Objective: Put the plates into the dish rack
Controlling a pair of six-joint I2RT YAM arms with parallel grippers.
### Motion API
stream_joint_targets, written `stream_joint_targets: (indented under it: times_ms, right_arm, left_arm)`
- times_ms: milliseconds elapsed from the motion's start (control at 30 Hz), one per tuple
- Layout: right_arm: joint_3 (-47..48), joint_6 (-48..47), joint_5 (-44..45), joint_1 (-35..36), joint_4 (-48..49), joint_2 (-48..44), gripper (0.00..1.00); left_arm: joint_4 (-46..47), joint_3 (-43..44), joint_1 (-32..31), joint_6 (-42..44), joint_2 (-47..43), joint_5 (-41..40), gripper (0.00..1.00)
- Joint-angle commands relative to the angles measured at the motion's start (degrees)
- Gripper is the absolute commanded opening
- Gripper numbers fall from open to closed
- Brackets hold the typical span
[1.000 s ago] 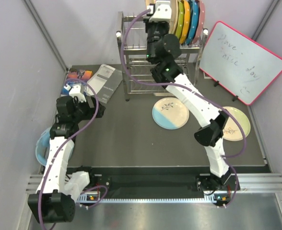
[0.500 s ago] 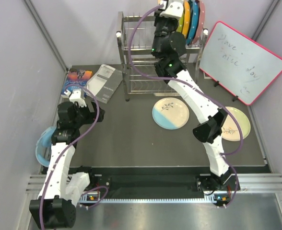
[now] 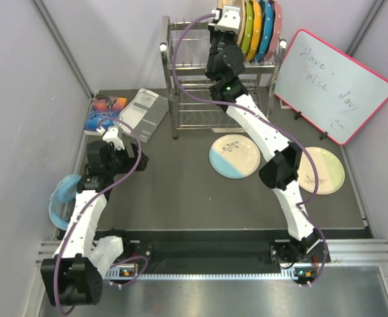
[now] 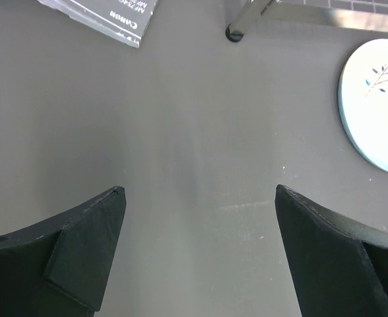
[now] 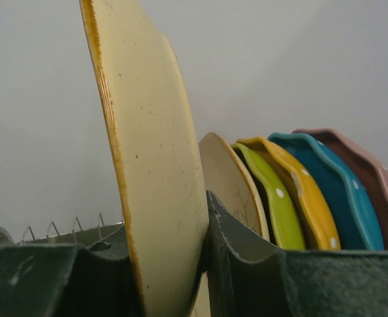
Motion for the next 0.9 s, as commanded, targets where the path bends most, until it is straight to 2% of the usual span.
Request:
stream_joint_targets:
  times_ms: [0,867]
  right_arm:
    - [3.26,1.44,-2.66,-0.34,8.02,-1.74,0.0]
    - [3.26,3.02,-1.25,-3.06,7.58,3.71,0.0]
  left_arm:
    - [4.32,-0.82,-0.52,0.35,1.54,1.24,0.99]
    - [3.96,0.41,-0.61,2.37,4.71,1.16,0.99]
